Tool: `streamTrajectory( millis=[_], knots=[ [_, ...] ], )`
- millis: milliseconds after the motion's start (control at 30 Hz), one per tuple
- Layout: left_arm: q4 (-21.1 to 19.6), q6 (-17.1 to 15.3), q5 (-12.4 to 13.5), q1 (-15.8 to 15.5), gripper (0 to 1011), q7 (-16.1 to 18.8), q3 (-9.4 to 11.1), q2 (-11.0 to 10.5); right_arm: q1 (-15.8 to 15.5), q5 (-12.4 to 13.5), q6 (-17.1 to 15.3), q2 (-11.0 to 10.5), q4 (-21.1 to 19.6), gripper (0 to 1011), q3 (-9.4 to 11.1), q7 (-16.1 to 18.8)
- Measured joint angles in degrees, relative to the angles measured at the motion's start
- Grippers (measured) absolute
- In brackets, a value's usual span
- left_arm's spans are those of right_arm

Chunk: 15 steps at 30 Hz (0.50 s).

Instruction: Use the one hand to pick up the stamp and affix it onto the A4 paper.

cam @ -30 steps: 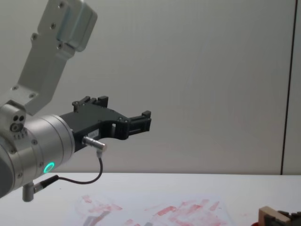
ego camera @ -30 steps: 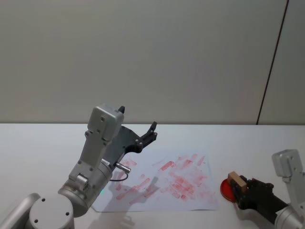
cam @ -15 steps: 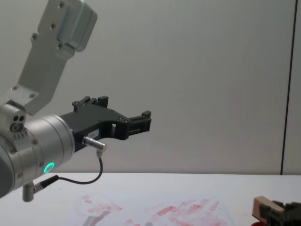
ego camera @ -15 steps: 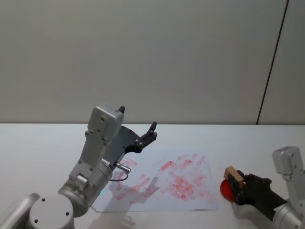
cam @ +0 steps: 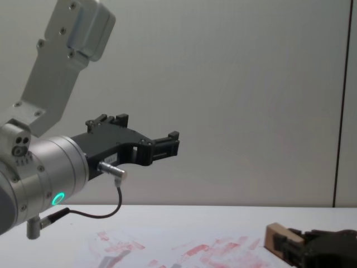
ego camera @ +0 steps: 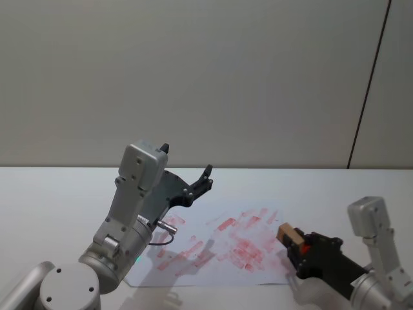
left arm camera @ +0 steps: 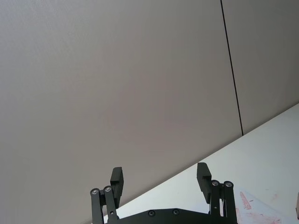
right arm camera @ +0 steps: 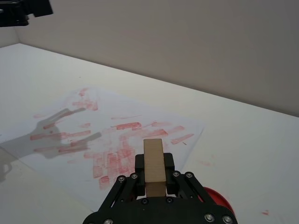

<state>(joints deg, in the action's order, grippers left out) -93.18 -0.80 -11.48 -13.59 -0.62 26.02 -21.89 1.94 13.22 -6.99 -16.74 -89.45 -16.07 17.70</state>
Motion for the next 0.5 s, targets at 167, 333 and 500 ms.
streamTrajectory(
  millis=[167, 333, 500],
  knots=[
    [0.0, 0.0, 0.0, 0.0, 1002, 0.0, 0.0, 0.0, 0.1, -0.96, -0.05, 0.62, -0.03, 217, -0.83, 1.16],
    [0.0, 0.0, 0.0, 0.0, 1003, 0.0, 0.0, 0.0, 0.29, -1.82, -0.42, 1.22, 0.41, 217, -1.62, 1.98],
    [0.0, 0.0, 0.0, 0.0, 1002, 0.0, 0.0, 0.0, 0.71, -2.79, -0.99, 1.91, 1.68, 216, -2.34, 2.72]
  ],
)
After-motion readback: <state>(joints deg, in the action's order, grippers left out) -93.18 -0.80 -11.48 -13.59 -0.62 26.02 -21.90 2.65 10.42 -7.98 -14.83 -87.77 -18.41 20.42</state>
